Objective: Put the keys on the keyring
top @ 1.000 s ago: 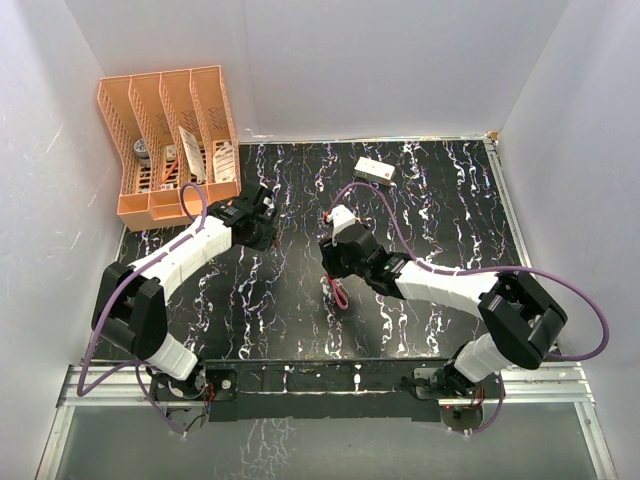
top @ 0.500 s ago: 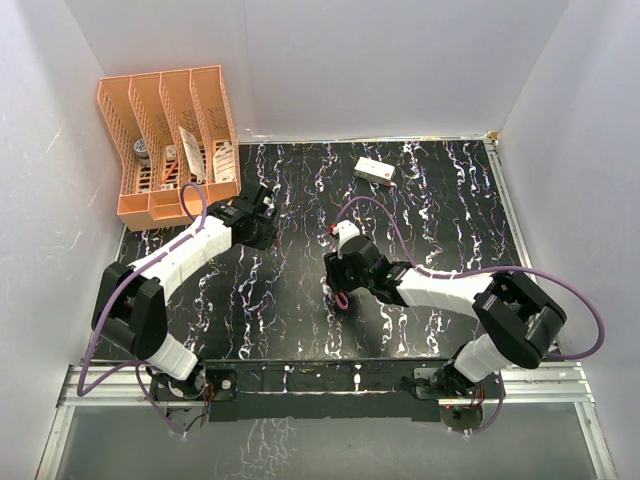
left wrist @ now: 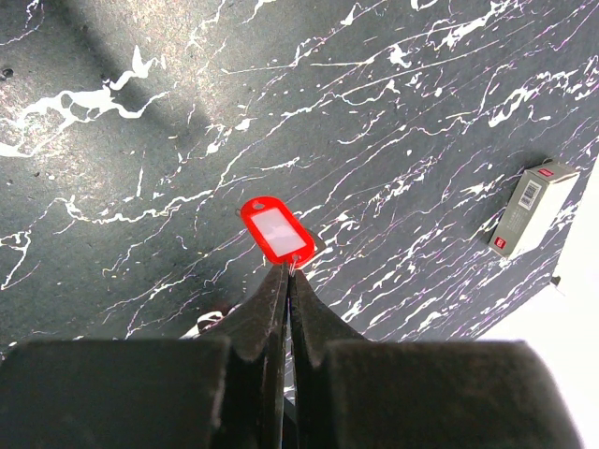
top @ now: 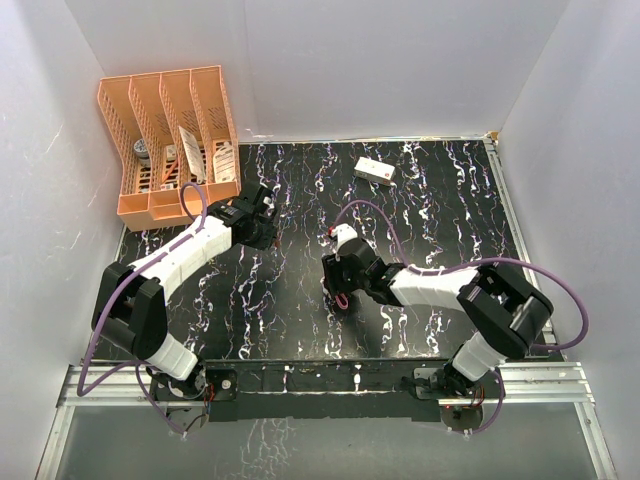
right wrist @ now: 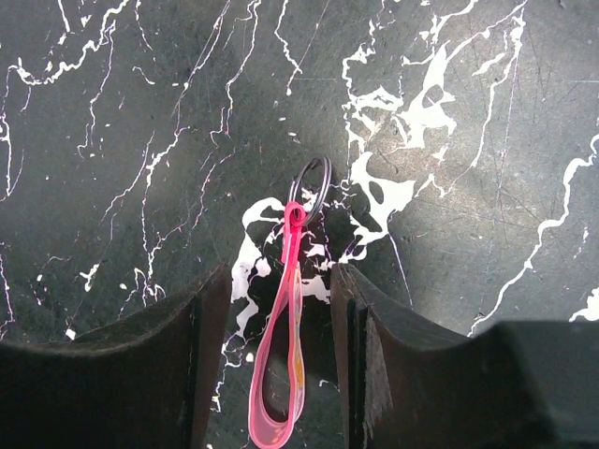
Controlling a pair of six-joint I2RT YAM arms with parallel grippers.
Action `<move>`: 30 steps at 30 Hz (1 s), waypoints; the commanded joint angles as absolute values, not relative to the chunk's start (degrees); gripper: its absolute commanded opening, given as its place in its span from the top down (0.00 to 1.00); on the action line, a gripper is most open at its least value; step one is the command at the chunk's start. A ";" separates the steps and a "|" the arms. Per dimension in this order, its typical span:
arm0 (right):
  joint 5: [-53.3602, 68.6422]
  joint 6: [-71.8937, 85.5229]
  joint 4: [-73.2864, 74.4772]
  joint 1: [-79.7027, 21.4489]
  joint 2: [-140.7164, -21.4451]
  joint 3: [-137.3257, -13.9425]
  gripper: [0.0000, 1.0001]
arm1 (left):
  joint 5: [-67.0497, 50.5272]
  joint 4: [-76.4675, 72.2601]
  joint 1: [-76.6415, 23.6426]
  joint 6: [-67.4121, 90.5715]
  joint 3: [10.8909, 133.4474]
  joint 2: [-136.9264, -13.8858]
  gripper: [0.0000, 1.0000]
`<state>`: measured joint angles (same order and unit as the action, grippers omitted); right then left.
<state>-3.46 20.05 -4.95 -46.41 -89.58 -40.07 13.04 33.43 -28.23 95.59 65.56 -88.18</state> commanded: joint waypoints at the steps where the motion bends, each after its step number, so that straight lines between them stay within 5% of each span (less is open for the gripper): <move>1: -4.32 21.24 -10.38 -45.91 -90.01 -39.80 0.55 | 13.29 34.23 -27.95 95.36 64.97 -85.72 1.00; 17: -3.54 21.20 -12.61 -44.75 -93.36 -39.98 0.57 | 13.45 34.08 -27.95 95.45 64.60 -85.43 1.00; 30: -4.80 20.90 -10.86 -44.78 -94.73 -39.99 0.72 | 13.43 33.90 -27.95 95.54 64.53 -85.74 1.00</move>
<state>-3.97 21.10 -11.73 -44.88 -93.21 -39.70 13.06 33.21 -28.23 95.59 65.39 -88.18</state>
